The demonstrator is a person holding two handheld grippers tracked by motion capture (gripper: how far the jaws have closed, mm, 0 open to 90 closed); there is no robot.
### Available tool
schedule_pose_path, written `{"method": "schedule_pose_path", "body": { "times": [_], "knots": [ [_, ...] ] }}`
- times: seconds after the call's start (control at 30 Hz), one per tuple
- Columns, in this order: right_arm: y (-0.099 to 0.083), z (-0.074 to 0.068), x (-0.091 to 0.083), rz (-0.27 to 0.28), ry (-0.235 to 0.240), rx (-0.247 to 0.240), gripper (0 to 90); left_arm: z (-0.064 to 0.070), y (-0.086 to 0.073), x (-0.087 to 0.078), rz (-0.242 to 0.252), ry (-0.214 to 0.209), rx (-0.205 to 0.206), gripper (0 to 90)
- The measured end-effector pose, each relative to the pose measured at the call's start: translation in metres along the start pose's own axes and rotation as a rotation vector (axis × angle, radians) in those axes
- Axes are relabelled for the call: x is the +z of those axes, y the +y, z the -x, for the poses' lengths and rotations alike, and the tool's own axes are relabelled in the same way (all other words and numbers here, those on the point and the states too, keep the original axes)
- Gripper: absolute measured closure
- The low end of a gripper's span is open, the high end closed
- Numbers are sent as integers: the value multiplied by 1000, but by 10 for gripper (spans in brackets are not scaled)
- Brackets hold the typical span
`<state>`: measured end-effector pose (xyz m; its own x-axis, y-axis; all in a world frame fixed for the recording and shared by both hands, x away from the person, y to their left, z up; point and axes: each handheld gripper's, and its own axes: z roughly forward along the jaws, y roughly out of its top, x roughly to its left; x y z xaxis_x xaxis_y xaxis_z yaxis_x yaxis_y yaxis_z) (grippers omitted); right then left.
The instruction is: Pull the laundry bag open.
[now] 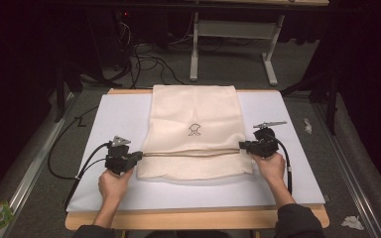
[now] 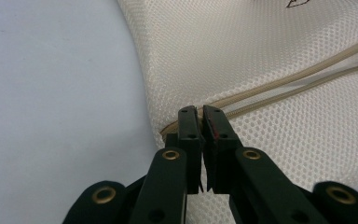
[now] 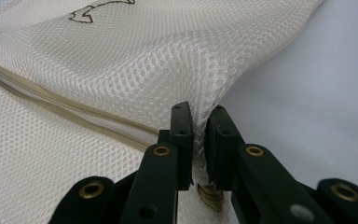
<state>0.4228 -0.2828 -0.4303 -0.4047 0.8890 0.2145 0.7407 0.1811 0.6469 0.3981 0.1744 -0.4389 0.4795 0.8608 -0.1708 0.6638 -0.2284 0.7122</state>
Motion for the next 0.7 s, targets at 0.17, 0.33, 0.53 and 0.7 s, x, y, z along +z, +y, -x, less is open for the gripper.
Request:
{"method": "schedule_pose_path", "body": {
  "times": [0.17, 0.33, 0.53, 0.7],
  "knots": [
    [-4, 1, 6, -15, -11, 8, 816, 0, 0, 3, -5, -10, 5, 854],
    [-6, -1, 9, -32, -39, -12, 797, -1, 0, 8, -25, -7, 9, 847],
    [-9, 1, 10, -39, -45, -9, 753, -1, 0, 9, -32, -19, 12, 798],
    [-9, -1, 9, -28, -60, -23, 663, -2, 1, 8, -15, -37, 11, 707]
  ]
}}
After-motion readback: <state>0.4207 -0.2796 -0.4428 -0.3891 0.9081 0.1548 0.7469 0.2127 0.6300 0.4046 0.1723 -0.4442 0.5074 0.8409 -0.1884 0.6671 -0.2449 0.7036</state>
